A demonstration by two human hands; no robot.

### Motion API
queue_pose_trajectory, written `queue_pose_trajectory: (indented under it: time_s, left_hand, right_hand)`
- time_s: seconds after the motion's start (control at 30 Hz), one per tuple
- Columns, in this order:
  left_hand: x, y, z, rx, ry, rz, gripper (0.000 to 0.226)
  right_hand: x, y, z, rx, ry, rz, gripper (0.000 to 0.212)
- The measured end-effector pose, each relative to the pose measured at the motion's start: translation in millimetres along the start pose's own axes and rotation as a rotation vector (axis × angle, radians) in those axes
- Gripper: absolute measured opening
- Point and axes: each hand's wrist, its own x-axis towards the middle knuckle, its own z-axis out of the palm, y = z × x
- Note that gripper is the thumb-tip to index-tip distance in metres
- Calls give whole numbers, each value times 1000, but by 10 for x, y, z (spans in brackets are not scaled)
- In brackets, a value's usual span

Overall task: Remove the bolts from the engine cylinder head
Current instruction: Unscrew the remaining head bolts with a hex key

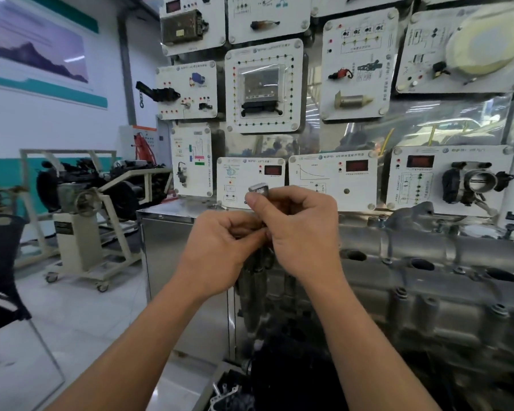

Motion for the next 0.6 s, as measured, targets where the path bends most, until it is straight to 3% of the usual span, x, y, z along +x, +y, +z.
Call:
queue_pose_trajectory:
  time_s: [0.1, 0.3, 0.43, 0.6]
  left_hand:
    - [-1, -32, 33, 33, 66, 30, 11]
    - [-55, -63, 59, 4, 104, 86, 14]
    - [-11, 28, -57, 122, -42, 90, 16]
    - [58, 46, -187, 147, -207, 75, 25]
  right_hand:
    - [68, -25, -16, -103, -19, -47, 16]
    - [220, -183, -210, -251, -383, -134, 30]
    - [289, -209, -296, -197, -482, -35, 34]
    - [285, -120, -232, 18, -464, 157, 12]
